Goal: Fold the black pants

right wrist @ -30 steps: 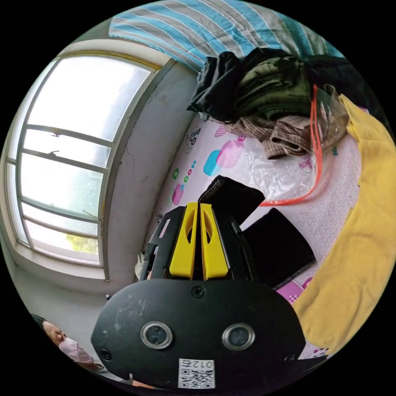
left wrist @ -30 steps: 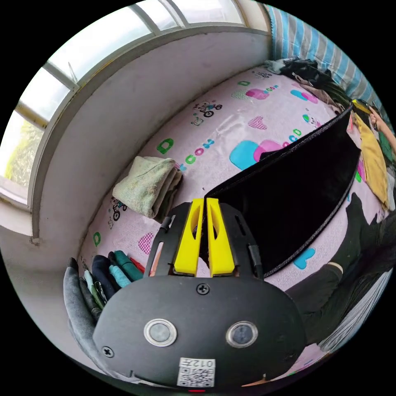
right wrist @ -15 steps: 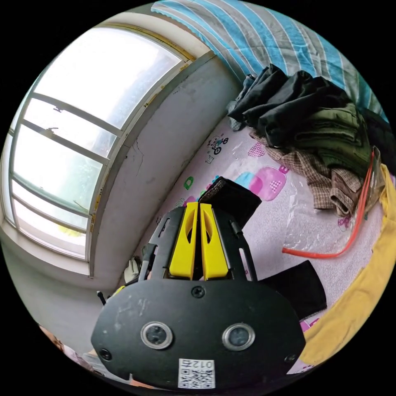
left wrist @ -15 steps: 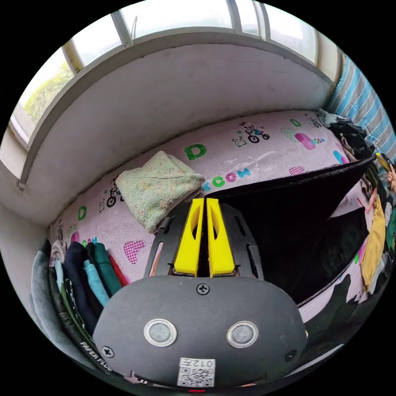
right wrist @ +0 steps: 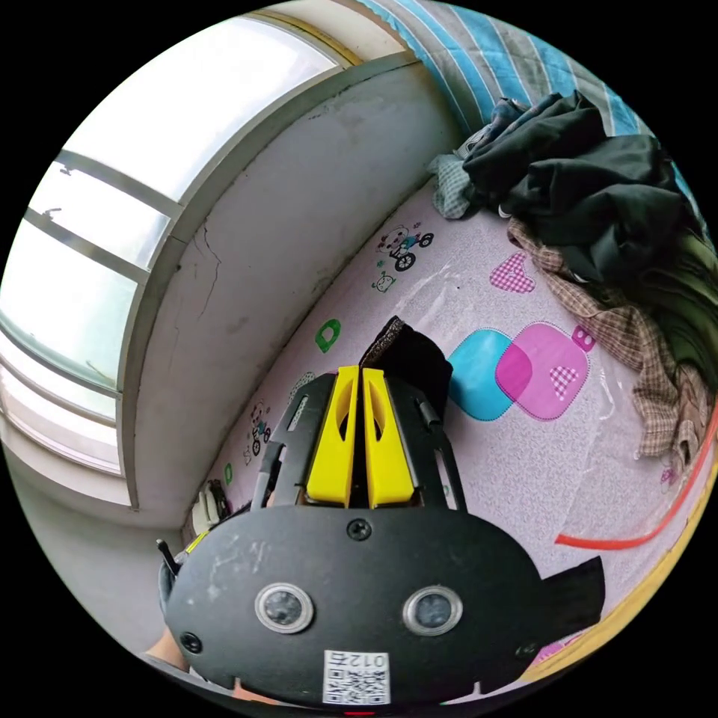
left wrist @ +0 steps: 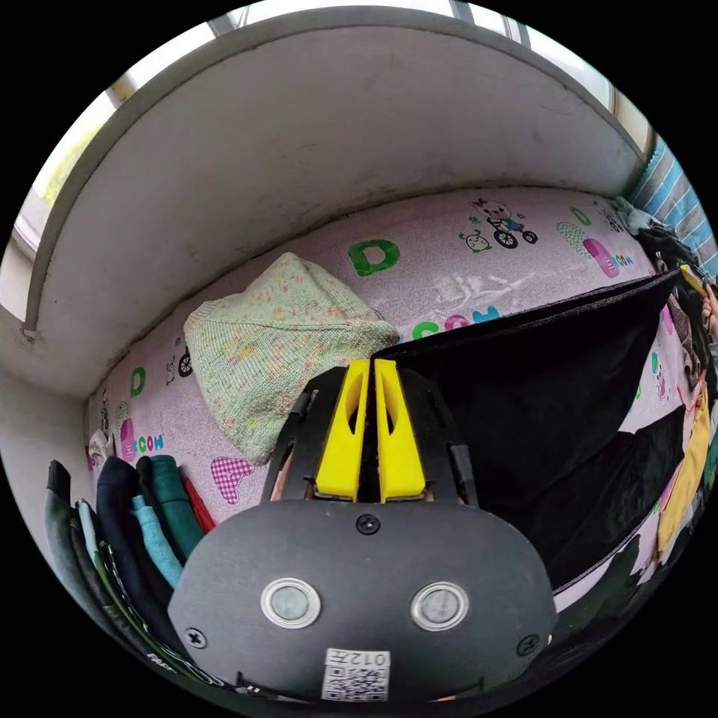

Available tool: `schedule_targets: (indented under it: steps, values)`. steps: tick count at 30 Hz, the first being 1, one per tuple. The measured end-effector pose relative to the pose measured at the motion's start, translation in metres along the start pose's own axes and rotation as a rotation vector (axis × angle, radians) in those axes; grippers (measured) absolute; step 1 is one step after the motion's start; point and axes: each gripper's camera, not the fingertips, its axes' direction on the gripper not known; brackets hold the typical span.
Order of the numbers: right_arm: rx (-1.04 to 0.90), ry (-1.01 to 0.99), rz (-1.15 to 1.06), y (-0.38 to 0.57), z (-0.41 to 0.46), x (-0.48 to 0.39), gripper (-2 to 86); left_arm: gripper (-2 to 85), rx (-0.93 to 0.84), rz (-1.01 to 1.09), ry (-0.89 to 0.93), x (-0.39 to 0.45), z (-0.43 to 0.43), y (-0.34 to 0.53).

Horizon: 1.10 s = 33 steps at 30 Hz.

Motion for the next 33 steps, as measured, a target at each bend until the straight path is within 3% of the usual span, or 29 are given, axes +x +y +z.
schedule_targets:
  steps: [12,18,22,28,33]
  values:
    - [-0.06,0.082,-0.057,-0.017,0.112,-0.03,6.4,0.4,-0.016,0.036,0.032,-0.002,0.015,-0.029]
    - [-0.278,0.153,-0.208,0.018,0.105,-0.021,6.2,0.1,0.097,-0.003,-0.008,-0.014,-0.021,0.0]
    - [-0.437,0.214,-0.27,0.059,0.066,-0.004,5.3,0.1,0.018,0.111,0.088,-0.001,-0.025,0.03]
    - [-0.533,0.269,-0.186,0.117,0.006,0.039,2.0,0.1,-0.165,0.283,0.23,0.035,-0.009,0.073]
    - [-0.568,0.262,-0.048,0.173,0.015,0.085,0.8,0.0,-0.274,0.32,0.195,0.045,0.004,0.092]
